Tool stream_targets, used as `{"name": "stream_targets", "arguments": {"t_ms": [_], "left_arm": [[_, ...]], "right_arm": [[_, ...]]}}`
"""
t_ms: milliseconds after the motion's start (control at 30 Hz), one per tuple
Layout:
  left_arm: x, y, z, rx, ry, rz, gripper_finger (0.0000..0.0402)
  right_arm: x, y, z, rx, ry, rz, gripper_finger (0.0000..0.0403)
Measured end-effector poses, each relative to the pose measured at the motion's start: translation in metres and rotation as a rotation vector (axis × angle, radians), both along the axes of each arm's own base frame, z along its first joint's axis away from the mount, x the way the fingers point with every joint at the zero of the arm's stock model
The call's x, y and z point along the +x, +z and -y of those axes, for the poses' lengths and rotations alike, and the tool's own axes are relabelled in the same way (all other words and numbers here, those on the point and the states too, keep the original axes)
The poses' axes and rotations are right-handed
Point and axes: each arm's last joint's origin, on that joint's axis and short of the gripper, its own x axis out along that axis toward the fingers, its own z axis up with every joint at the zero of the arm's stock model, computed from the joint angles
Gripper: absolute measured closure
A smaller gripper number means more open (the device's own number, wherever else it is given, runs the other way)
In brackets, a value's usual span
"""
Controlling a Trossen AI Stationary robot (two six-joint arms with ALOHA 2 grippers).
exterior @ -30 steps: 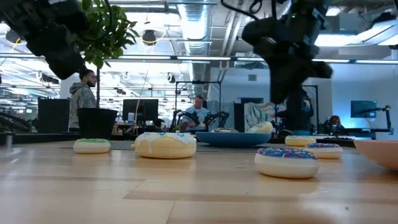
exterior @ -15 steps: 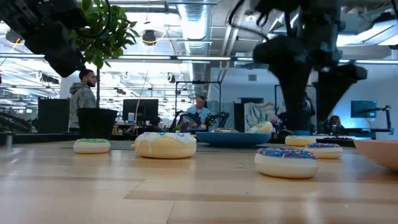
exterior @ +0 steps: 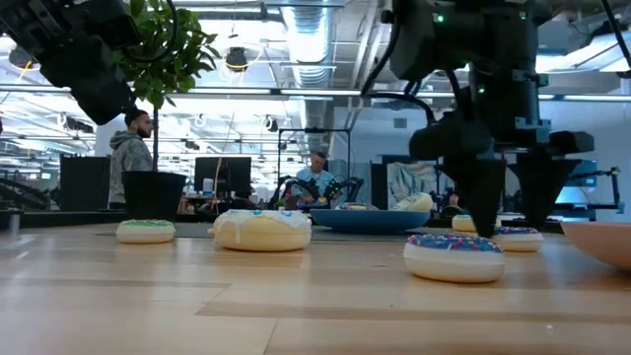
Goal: Pick & Place donuts
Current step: Put the top small dark blue donut on the pink plate
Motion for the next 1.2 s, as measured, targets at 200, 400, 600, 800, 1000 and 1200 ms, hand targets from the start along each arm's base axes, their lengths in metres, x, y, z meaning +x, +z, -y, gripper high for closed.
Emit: {"name": "stream_targets", "arguments": {"t_ms": [200,400,600,800,1000,1200], "left_arm": [[0.001,0.001,0.0,-0.004,0.002,0.015,0.0401],[0.001,0.002,0.0,-0.005,0.002,0.019,0.0401],[0.001,0.001,0.0,-0.011,0.005,0.018,0.0401],[0.001,0.001,0.0,-0.011,0.004,0.017,0.0401],[0.001,0.001,0.0,-0.01,0.002,0.011,0.0401],[0.001,0.001,0.0,-0.01,0.001,0.012,0.0401]], "right_arm": [[-0.003,-0.003,0.004,0.03,-0.017,-0.011,0.012],[-0.005,-0.013,0.002,0.079,-0.025,0.017,0.0158],[-0.004,-0.013,0.0,0.065,-0.049,0.034,0.0203],[-0.007,-0.009,-0.005,0.064,-0.09,0.047,0.0237],[-0.015,0.026,-0.027,0.061,-0.129,0.131,0.0241],[-0.038,0.049,-0.072,0.113,-0.187,0.204,0.0238]]}}
